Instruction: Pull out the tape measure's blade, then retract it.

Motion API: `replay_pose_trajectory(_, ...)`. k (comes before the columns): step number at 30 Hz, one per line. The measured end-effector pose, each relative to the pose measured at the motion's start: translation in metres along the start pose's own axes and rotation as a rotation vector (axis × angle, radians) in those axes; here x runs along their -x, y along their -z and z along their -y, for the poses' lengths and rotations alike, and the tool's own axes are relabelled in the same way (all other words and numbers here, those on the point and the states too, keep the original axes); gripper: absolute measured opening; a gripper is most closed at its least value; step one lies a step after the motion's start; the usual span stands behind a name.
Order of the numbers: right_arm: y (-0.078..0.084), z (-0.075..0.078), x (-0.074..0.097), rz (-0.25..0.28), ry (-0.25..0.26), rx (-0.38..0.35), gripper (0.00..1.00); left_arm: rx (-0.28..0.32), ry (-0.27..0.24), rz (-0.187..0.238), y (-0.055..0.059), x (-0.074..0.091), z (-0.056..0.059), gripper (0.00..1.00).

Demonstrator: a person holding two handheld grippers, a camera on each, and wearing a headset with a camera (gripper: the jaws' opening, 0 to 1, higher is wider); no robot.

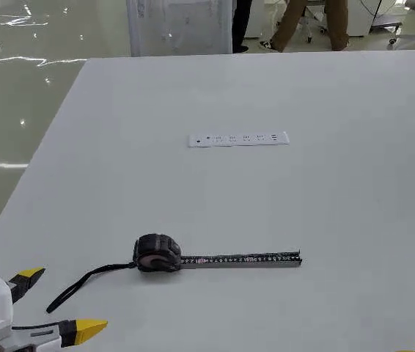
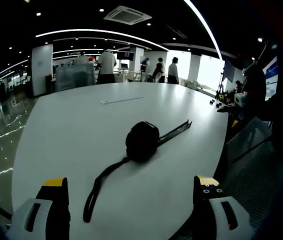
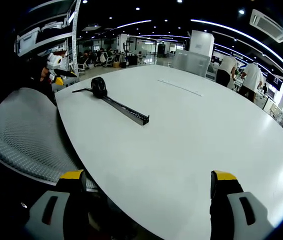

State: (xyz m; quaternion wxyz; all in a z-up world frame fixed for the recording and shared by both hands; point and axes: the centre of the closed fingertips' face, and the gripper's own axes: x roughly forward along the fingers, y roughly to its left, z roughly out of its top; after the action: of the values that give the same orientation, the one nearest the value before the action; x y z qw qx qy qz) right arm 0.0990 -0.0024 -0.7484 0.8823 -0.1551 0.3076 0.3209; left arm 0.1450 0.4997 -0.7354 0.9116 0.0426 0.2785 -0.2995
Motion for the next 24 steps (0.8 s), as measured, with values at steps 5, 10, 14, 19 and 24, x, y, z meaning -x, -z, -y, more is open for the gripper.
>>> replay_pose_trajectory(5, -0.008, 0.002, 0.0, 0.007, -0.002, 0.01, 1.0, 0.033, -0.035, 0.001, -0.007, -0.005, -0.002, 1.0)
replay_pose_trajectory(10, -0.015, 0.013, -0.011, -0.004, 0.009, 0.004, 1.0, 0.092, -0.066, 0.022, -0.024, -0.012, -0.001, 1.0)
replay_pose_trajectory(14, -0.031, 0.016, -0.022, 0.007, -0.005, 0.024, 1.0, 0.103, -0.068, 0.026, -0.039, -0.025, 0.009, 1.0)
replay_pose_trajectory(19, -0.047, 0.018, -0.037, 0.001, -0.027, 0.068, 1.0, 0.044, -0.149, -0.026, -0.047, -0.041, 0.007, 1.0)
replay_pose_trajectory(24, -0.059, 0.011, -0.053, -0.009, -0.1, 0.162, 1.0, 0.194, -0.114, 0.013, -0.059, -0.064, 0.02, 1.0)
